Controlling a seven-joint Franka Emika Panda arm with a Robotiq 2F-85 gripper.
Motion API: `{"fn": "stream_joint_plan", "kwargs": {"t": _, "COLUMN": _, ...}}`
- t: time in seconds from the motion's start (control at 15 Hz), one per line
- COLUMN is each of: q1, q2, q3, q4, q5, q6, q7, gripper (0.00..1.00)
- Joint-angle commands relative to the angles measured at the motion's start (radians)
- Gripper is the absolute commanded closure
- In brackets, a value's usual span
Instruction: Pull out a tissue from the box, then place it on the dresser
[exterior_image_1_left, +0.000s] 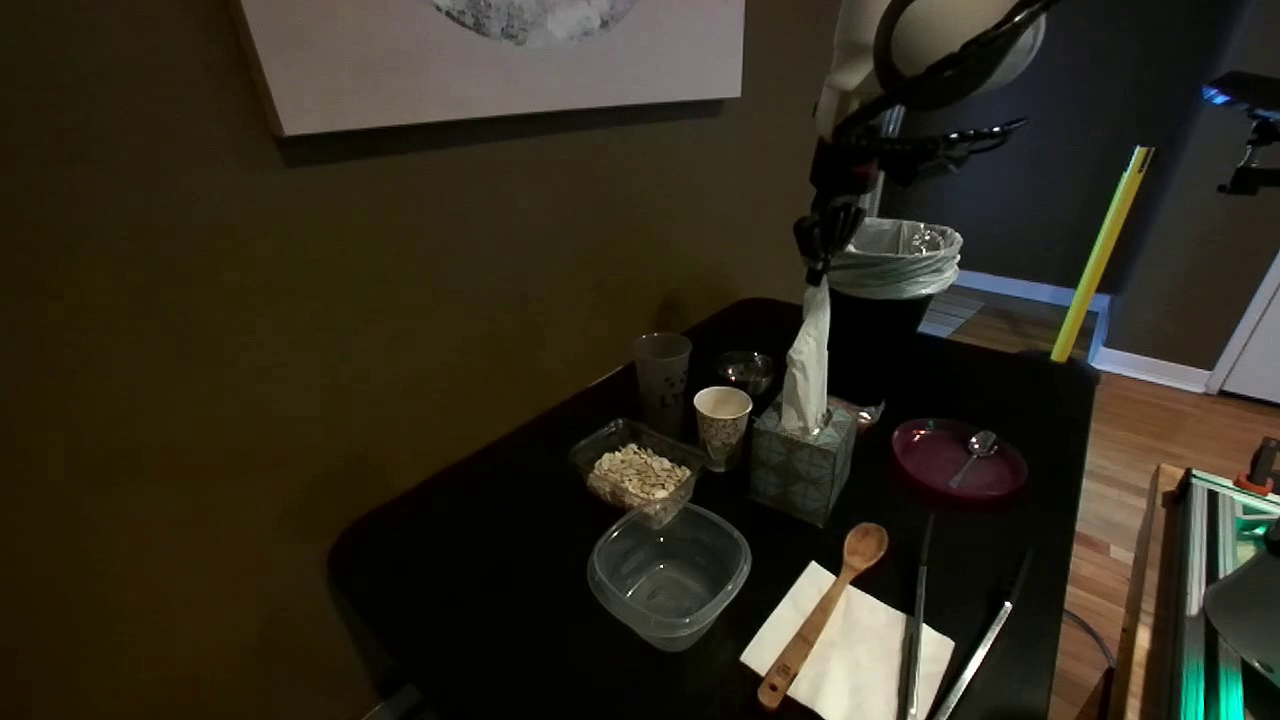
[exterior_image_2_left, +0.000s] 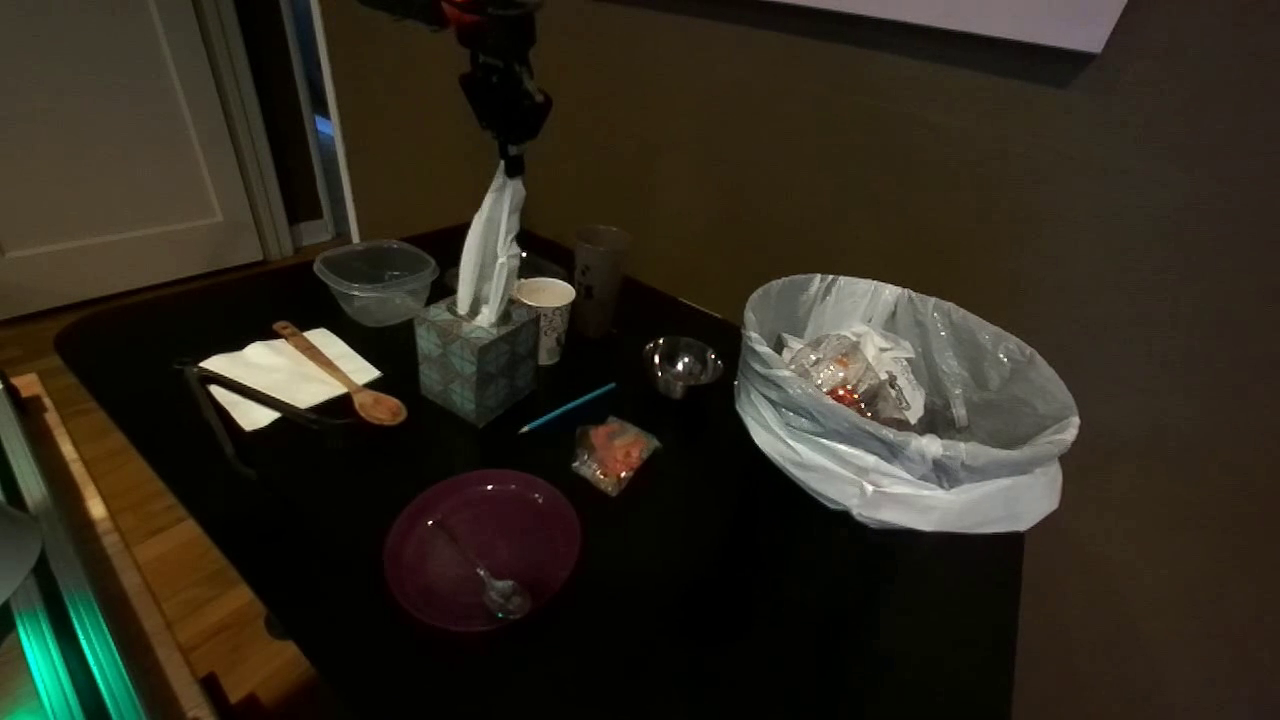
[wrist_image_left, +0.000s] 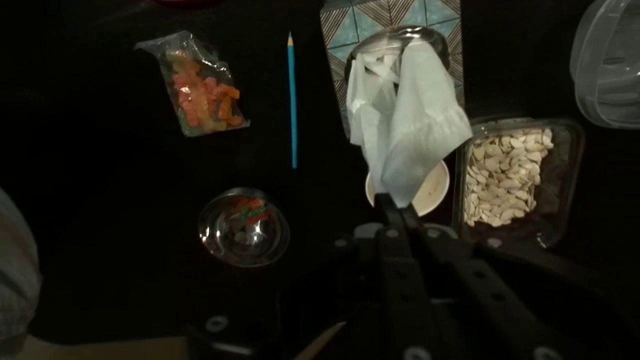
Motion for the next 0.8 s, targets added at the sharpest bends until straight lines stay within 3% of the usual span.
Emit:
{"fn": "stream_joint_plan", "kwargs": {"t": 0.0, "q1": -0.013, "q2": -0.156, "q3": -0.016, "q4": -0.058, "q5": 0.02, "q6": -0.038, "q7": -0.012, "gripper": 1.0}}
{"fn": "stream_joint_plan", "kwargs": {"t": 0.4, "q1": -0.061, "q2": -0.264, "q3": -0.041, "q4": -0.065, "q5": 0.019, "q6": -0.028, "q7": 0.037, "gripper": 1.0}}
{"fn": "stream_joint_plan", "kwargs": {"t": 0.73, "q1": -0.14, "q2": -0.283, "q3": -0.074, "q4": -0.046, "q5": 0.02, "q6": -0.027, "q7": 0.12, "gripper": 1.0}}
